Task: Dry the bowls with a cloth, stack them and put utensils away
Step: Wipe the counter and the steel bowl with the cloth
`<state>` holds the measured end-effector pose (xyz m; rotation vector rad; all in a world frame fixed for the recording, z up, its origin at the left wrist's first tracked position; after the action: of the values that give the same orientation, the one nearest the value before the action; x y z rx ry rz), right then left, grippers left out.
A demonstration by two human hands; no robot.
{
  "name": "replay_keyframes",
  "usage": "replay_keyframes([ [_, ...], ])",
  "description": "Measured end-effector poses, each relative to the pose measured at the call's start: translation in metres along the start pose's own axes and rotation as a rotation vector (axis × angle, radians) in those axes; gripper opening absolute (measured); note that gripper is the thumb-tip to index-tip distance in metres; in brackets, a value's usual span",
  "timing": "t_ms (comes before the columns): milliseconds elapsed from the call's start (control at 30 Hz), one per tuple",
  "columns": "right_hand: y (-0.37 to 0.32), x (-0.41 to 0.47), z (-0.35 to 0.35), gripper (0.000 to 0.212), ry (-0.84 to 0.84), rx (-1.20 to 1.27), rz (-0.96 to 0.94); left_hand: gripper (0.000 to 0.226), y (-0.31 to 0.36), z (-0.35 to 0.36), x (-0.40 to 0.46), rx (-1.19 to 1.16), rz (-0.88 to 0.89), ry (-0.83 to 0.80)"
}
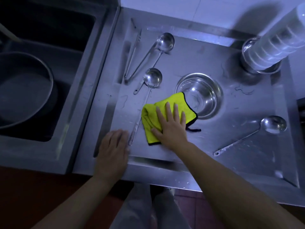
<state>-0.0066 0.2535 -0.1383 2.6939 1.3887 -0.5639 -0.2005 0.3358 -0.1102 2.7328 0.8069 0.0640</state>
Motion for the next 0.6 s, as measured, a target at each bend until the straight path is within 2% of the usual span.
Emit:
replay_keyframes([
  [133,-0.009,-0.063,0.024,0.073,-0.042,0.032,-0.252,0.044,0.0,-0.002,0.0,0.002,0.007,0.003],
  [200,0.003,-0.091,0.029,0.071,-0.118,0.119,-0.321,0.043,0.001,-0.003,-0.001,-0.009,0.004,0.002],
  [333,0.035,-0.134,0.02,0.084,-0.388,0.289,-0.29,0.041,0.001,-0.004,-0.005,-0.044,-0.049,0.003],
  [400,0.041,-0.152,0.009,0.079,-0.429,0.343,-0.263,0.039,0.001,-0.004,-0.006,-0.05,-0.055,0.004],
  [467,0.029,-0.159,0.008,0.079,-0.397,0.271,-0.247,0.036,0.001,-0.004,-0.007,-0.046,-0.048,0.01],
  [600,-0.042,-0.142,0.027,0.077,-0.168,-0.001,-0.351,0.036,0.001,-0.003,-0.008,-0.041,-0.035,0.023],
])
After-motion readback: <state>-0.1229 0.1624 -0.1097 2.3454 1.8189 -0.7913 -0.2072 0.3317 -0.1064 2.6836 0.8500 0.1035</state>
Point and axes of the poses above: each hand's wrist, its own x-axis towards the middle knuckle, its own z-axis out of the palm, y = z × x, the point moved 6 cm from there along x, towards the middle knuckle, and after that the axes turned 6 degrees about -y, right-handed, at the moved point
